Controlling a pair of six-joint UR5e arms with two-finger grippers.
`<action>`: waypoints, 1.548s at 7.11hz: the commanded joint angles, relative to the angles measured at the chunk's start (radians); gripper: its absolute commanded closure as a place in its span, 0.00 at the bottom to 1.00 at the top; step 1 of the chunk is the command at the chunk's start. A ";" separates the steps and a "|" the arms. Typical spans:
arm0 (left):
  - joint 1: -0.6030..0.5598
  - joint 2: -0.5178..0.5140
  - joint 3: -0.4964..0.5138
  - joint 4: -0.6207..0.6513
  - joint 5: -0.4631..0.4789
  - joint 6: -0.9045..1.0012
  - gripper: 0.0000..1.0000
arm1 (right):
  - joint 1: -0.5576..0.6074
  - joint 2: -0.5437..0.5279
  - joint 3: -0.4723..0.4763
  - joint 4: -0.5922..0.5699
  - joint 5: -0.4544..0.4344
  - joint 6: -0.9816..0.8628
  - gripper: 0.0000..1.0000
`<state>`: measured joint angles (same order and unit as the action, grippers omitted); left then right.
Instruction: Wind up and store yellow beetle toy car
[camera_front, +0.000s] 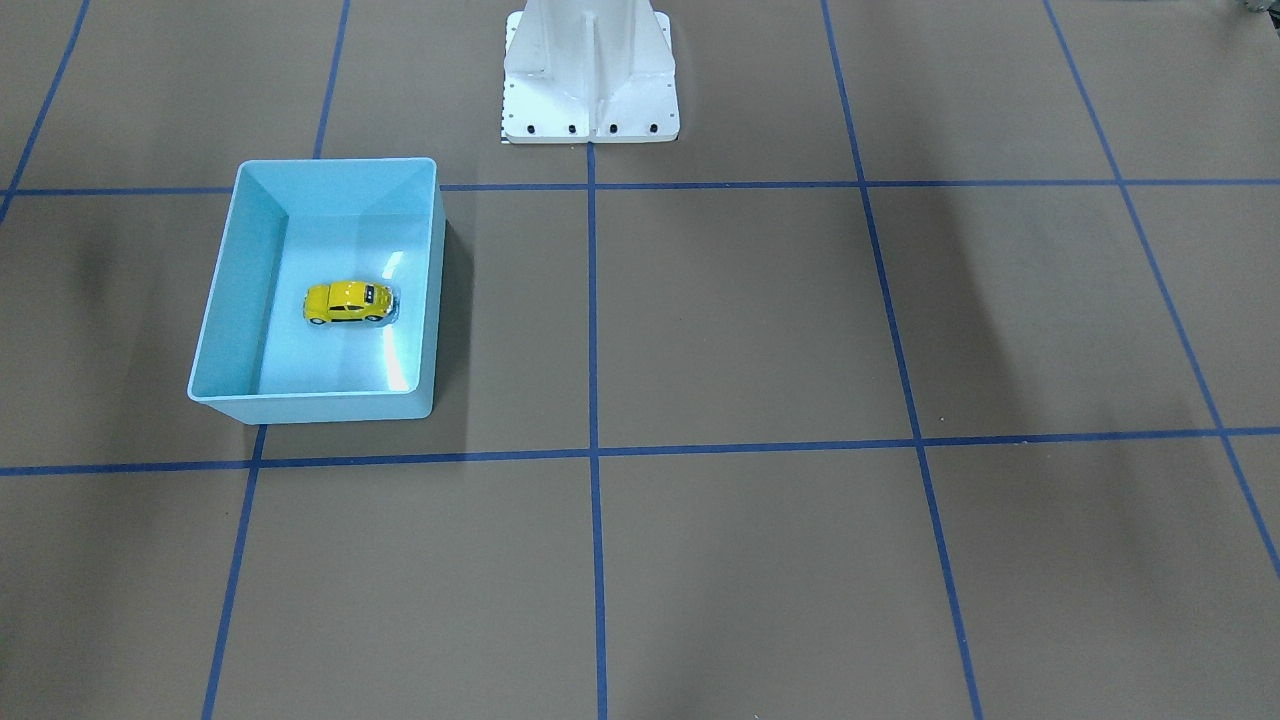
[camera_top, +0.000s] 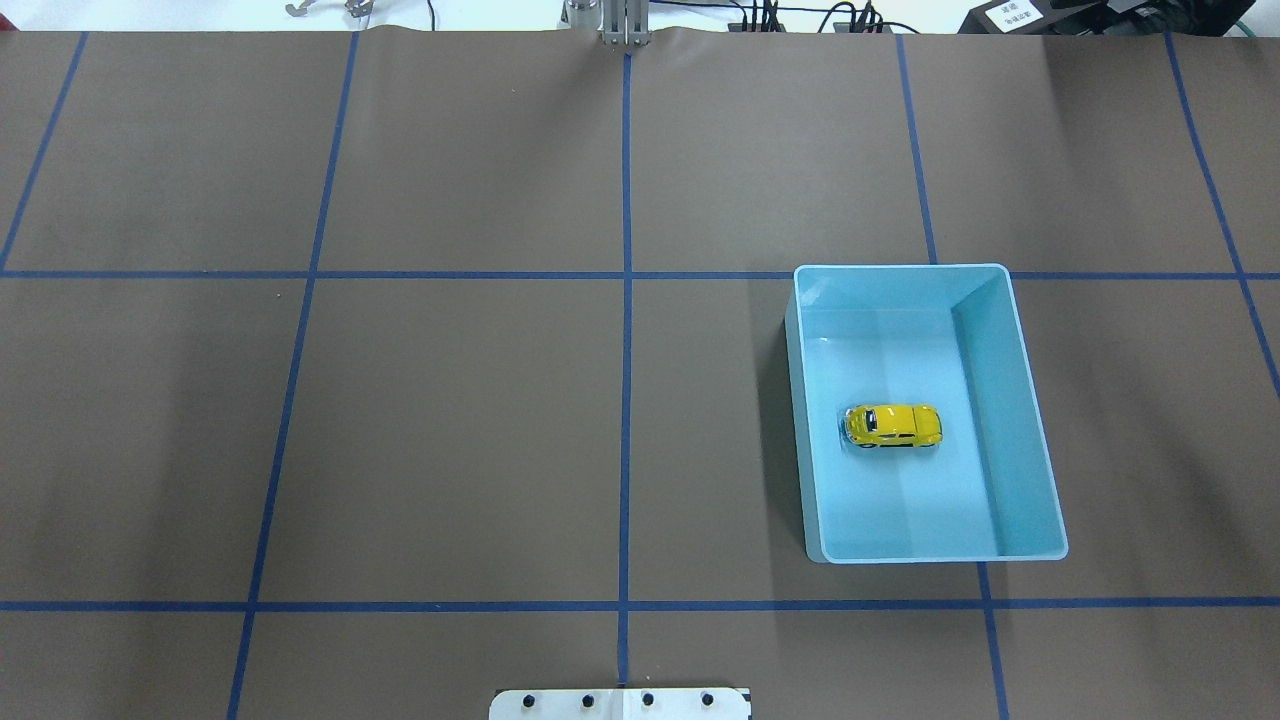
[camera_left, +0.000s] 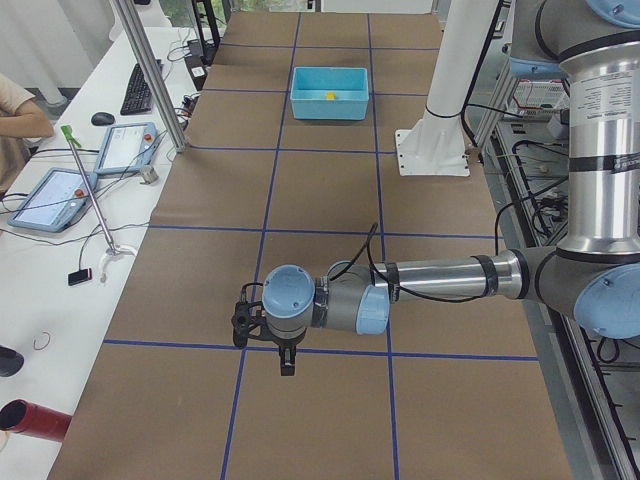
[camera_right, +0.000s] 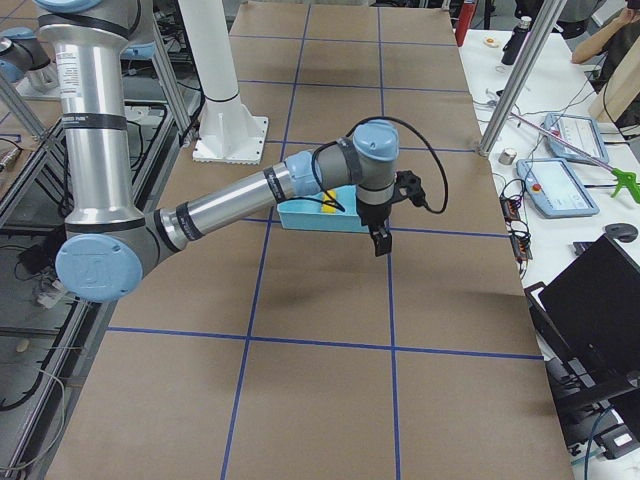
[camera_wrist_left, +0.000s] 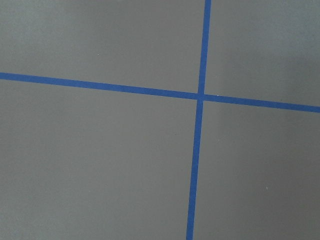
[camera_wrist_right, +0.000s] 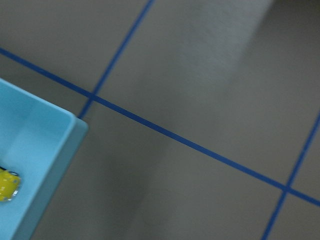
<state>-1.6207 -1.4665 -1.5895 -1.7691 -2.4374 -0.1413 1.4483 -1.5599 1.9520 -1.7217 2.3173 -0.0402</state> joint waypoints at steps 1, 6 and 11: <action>-0.001 -0.002 -0.001 0.000 0.000 -0.001 0.00 | 0.084 -0.107 -0.033 -0.002 0.005 -0.007 0.00; 0.002 -0.003 -0.003 -0.001 0.000 -0.006 0.00 | 0.173 -0.126 -0.189 0.046 0.025 -0.004 0.00; 0.002 -0.002 0.000 0.003 0.005 -0.009 0.00 | 0.127 -0.126 -0.177 0.149 0.040 -0.012 0.00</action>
<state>-1.6183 -1.4694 -1.5901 -1.7686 -2.4352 -0.1490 1.5918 -1.6846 1.7691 -1.5881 2.3571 -0.0469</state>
